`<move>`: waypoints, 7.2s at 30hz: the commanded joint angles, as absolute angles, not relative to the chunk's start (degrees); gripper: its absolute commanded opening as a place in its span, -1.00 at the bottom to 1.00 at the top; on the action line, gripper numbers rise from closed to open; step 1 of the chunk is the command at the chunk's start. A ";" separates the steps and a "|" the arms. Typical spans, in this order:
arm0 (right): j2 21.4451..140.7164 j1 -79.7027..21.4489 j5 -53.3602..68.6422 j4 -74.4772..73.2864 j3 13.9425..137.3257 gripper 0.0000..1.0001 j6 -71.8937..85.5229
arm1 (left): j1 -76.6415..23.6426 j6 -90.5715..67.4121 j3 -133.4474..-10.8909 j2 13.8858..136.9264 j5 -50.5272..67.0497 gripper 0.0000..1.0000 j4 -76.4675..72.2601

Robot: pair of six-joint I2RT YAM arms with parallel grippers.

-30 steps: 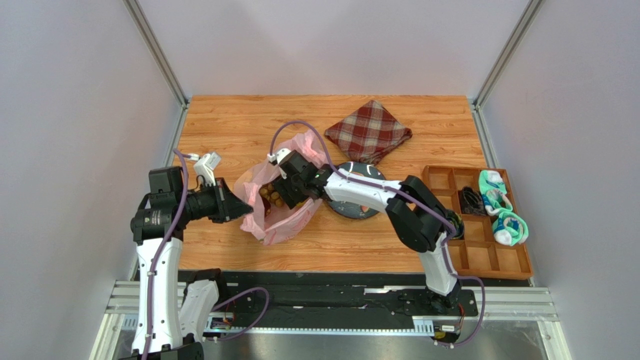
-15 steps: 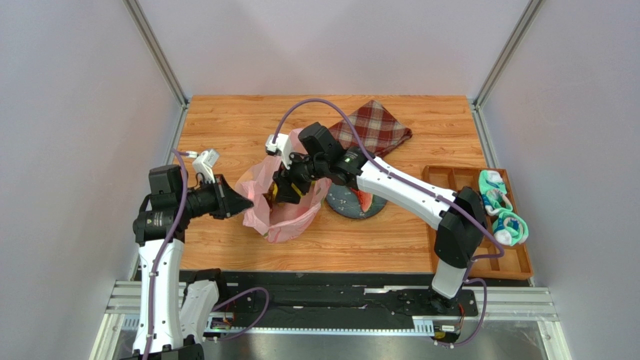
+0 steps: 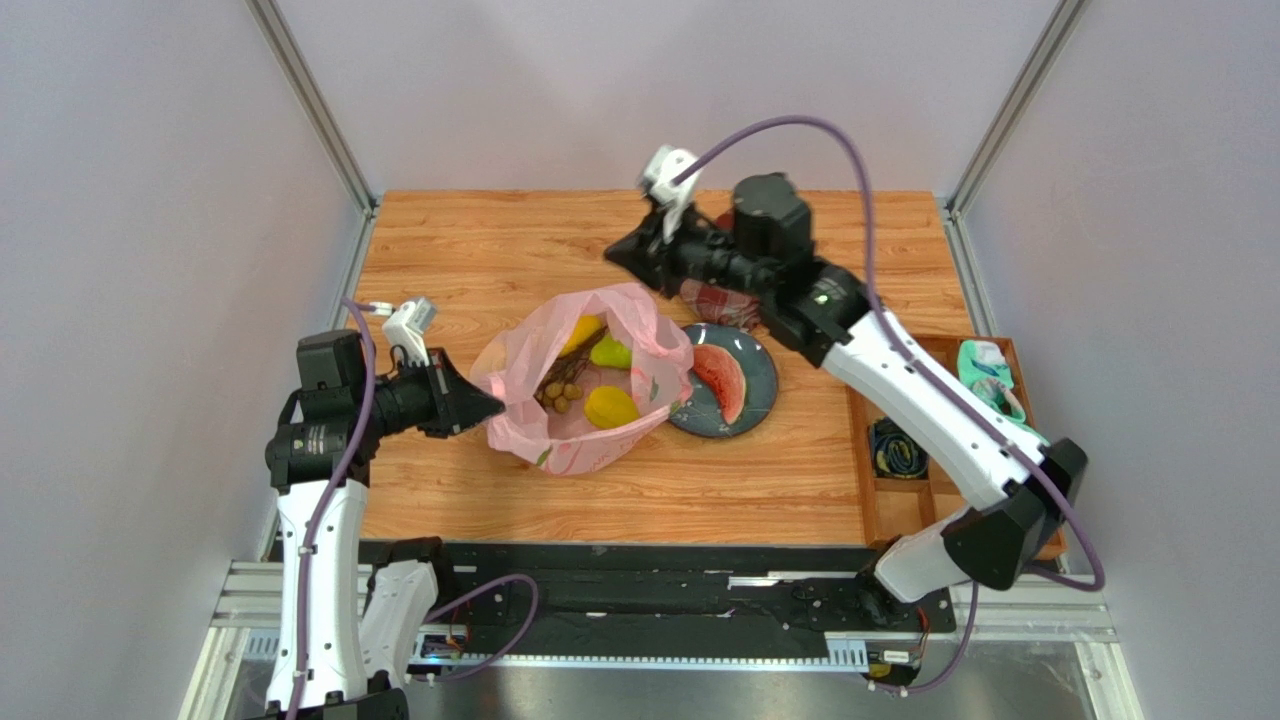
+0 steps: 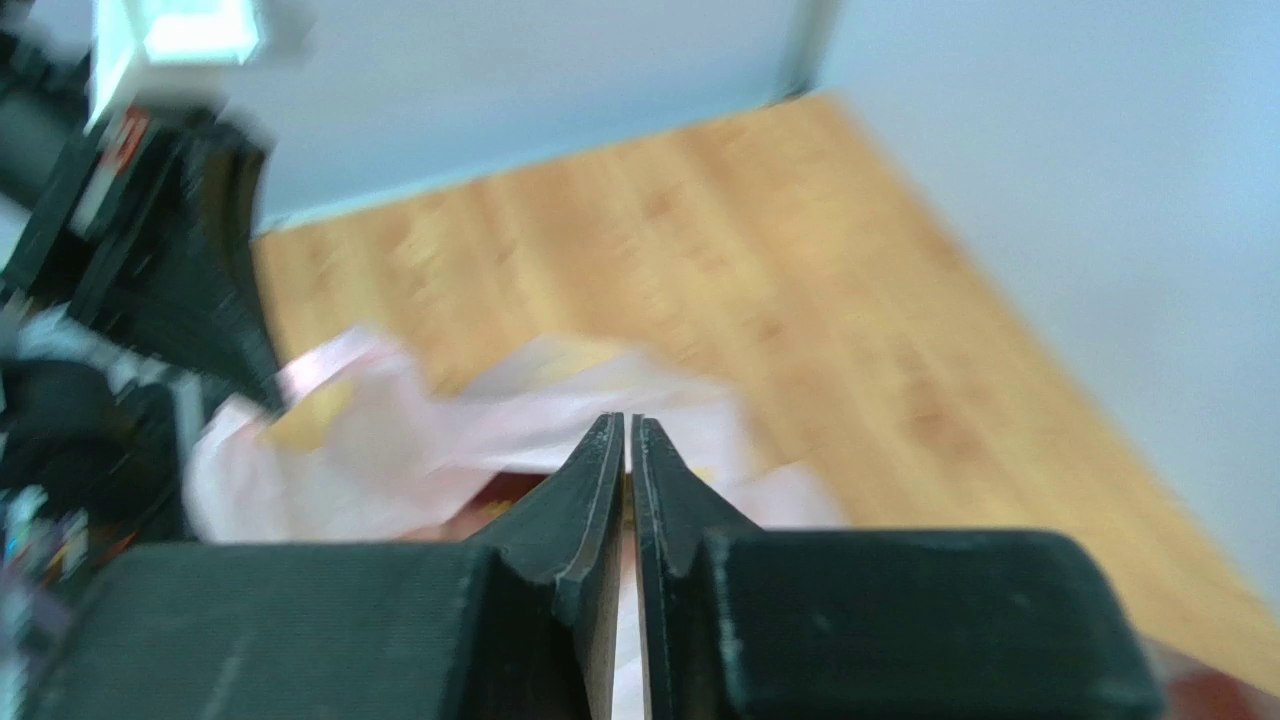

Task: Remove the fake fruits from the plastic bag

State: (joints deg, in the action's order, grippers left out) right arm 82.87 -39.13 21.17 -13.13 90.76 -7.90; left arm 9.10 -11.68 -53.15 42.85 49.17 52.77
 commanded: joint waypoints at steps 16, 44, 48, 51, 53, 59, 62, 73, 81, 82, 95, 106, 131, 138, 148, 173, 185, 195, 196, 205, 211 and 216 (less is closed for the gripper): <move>78.57 -41.82 32.34 -22.41 88.15 -0.28 -15.19 | 10.02 -16.08 -49.92 43.07 50.80 -1.00 49.66; 105.46 -55.72 0.10 -10.20 77.43 0.60 7.65 | 10.02 -15.64 -48.43 42.89 49.75 -1.00 51.68; 107.75 -55.46 -7.90 -10.02 79.27 0.93 7.12 | 10.02 -15.82 -48.51 44.03 49.75 -1.00 51.33; 109.85 -54.93 -7.91 -10.02 80.42 0.97 8.35 | 10.11 -15.73 -48.52 44.56 49.75 -1.00 51.33; 111.35 -55.02 -8.00 -10.63 81.03 0.99 8.70 | 10.02 -15.64 -48.52 44.74 49.75 -1.00 51.33; 117.50 -55.02 -7.39 -12.48 84.46 1.00 11.16 | 10.11 -15.73 -48.69 45.70 49.57 -1.00 51.42; 120.49 -55.11 -3.35 -13.70 86.57 1.00 11.95 | 10.11 -15.73 -48.69 46.14 49.48 -1.00 51.15; 118.04 -54.14 2.89 -14.85 88.06 -0.13 6.26 | 10.37 -16.00 -48.69 46.58 49.48 -1.00 50.27; 107.34 -51.07 14.06 -20.83 90.09 -0.88 0.80 | 10.28 -16.00 -48.69 45.97 49.57 -1.00 48.43; 106.27 -50.89 14.76 -21.18 89.74 -0.90 0.27 | 10.28 -16.08 -48.69 45.88 49.66 -1.00 48.08; 94.05 -48.61 31.36 -28.74 93.68 -0.99 -9.23 | 10.28 -15.82 -49.49 45.18 49.22 -1.00 48.34; 89.21 -29.90 32.53 -27.33 101.87 -0.99 8.61 | 10.55 -16.35 -49.22 45.00 49.22 -1.00 47.81; 93.59 -5.27 21.19 -21.62 67.15 -0.85 18.63 | 12.57 -16.87 -48.34 43.42 48.52 -1.00 47.90; 98.78 -6.06 18.20 -20.39 68.90 -0.75 17.84 | 12.66 -16.87 -48.34 43.59 48.43 -1.00 47.99; 102.31 -7.38 19.86 -18.64 69.79 -0.71 17.40 | 12.92 -16.87 -48.08 44.12 48.16 -1.00 47.90; 100.11 -11.78 15.29 -18.37 66.88 0.58 19.78 | 13.36 -16.96 -47.99 44.30 48.60 -1.00 47.29; 82.01 -25.55 25.14 -23.73 85.67 0.44 -3.22 | 13.97 -17.66 -47.55 45.08 48.25 -1.00 47.29; 87.53 -40.16 29.36 -26.28 82.71 0.01 -6.95 | 14.24 -17.84 -48.87 43.95 48.43 -1.00 48.25; 89.02 -40.34 28.75 -25.58 81.84 -0.03 -6.86 | 14.33 -17.75 -48.87 43.42 48.25 -1.00 48.51; 91.67 -51.76 25.58 -20.84 71.38 0.06 -12.76 | 14.59 -18.46 -47.37 41.40 45.35 -1.00 49.48; 94.30 -51.68 20.06 -20.66 75.84 0.01 -13.80 | 14.50 -18.90 -46.76 41.04 44.74 -1.00 49.22; 96.67 -51.68 17.05 -19.07 81.47 0.00 -9.41 | 14.68 -18.98 -46.76 41.49 44.30 -1.00 49.48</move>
